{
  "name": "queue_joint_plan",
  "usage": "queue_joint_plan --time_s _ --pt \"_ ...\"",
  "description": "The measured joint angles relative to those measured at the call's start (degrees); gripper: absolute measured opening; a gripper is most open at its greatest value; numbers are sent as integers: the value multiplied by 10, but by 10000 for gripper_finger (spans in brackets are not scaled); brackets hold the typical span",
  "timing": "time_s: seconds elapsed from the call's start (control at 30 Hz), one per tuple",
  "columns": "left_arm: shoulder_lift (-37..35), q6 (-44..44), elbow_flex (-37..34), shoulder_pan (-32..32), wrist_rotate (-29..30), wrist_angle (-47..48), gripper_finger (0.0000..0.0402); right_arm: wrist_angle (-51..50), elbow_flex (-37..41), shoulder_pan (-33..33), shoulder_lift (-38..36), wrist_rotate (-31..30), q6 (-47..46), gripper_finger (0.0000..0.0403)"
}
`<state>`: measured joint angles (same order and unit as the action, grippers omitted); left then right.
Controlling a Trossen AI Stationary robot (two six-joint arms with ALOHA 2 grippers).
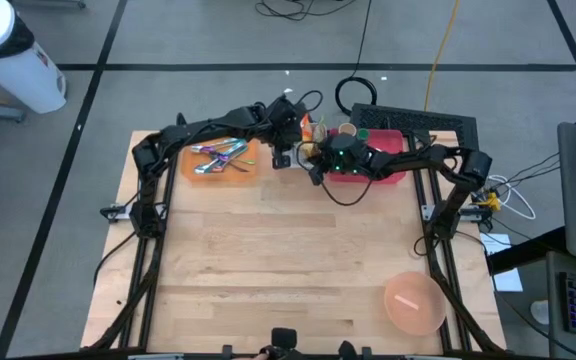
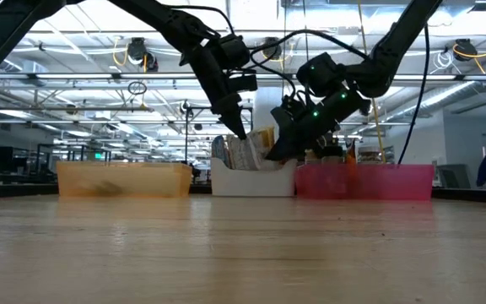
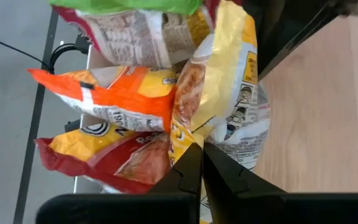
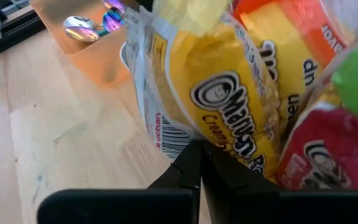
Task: Pick & Place Food Item
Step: Put the yellow noodle pack into the white bin, then return to Home Position
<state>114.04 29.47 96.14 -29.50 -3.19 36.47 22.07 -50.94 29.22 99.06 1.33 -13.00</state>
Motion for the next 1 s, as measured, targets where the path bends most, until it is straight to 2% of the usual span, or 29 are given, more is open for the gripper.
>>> queue_joint_plan --time_s 0.37,0.53,0.7,1.0 --pt "0 -47 0 -1 1 -7 17 1 1 7 -8 4 2 0" --pt "-1 -57 0 -2 -3 -2 24 0 1 8 -8 31 1 1" --pt "-10 -70 3 -2 -12 3 75 1 1 9 -8 47 1 30" --pt "-45 -94 7 -2 20 11 189 -8 1 14 -32 64 -10 141"
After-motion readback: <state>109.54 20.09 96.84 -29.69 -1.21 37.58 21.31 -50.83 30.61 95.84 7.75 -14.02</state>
